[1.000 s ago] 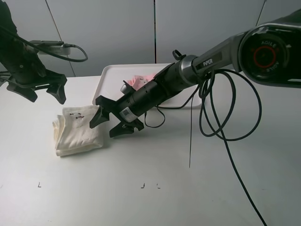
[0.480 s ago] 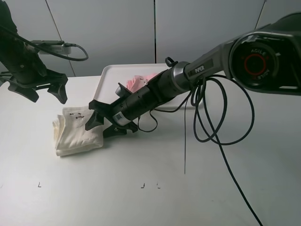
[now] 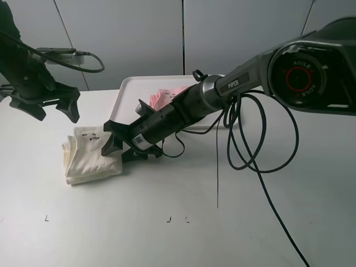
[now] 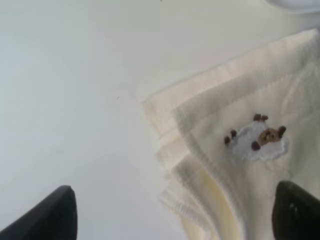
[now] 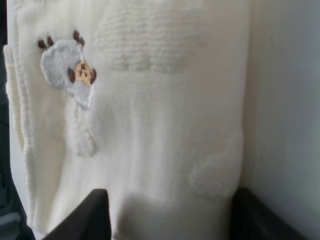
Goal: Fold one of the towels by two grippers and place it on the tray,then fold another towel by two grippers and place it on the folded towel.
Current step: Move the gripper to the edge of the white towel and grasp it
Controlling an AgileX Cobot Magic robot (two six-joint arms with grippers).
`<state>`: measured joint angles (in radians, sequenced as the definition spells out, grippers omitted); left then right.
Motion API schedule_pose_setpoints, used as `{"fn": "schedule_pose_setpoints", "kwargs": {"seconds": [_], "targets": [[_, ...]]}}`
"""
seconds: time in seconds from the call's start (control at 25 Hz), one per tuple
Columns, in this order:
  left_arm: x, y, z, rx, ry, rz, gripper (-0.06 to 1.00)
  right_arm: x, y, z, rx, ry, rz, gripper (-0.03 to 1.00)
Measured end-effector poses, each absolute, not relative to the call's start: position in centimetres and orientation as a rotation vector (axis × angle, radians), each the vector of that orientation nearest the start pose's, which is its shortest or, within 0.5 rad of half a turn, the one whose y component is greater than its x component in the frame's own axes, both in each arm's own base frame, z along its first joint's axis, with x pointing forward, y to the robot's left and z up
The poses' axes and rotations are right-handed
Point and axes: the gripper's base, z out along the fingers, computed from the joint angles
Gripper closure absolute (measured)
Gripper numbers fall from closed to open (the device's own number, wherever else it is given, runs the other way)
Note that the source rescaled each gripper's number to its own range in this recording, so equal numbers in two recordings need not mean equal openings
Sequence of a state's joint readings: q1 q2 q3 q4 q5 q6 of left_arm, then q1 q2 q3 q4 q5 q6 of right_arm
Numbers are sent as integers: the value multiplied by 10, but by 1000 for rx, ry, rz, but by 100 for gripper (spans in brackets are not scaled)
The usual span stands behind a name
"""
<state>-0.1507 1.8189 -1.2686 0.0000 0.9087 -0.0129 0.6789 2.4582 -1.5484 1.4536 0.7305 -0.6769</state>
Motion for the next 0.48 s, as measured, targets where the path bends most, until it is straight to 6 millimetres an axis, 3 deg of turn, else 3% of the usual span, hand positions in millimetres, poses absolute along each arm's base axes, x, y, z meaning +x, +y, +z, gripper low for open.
{"fn": "schedule_pose_setpoints", "kwargs": {"seconds": [0.08, 0.16, 0.2, 0.48], "targets": [[355, -54, 206, 209, 2936, -23, -5, 327, 344, 47, -293, 2779, 1392, 54], [355, -54, 206, 222, 2935, -22, -5, 326, 346, 47, -327, 2769, 1384, 82], [355, -54, 206, 222, 2935, -22, -5, 325, 346, 47, -347, 2762, 1383, 89], [355, -54, 206, 222, 2935, -22, -5, 325, 347, 47, -375, 2751, 1382, 89]]}}
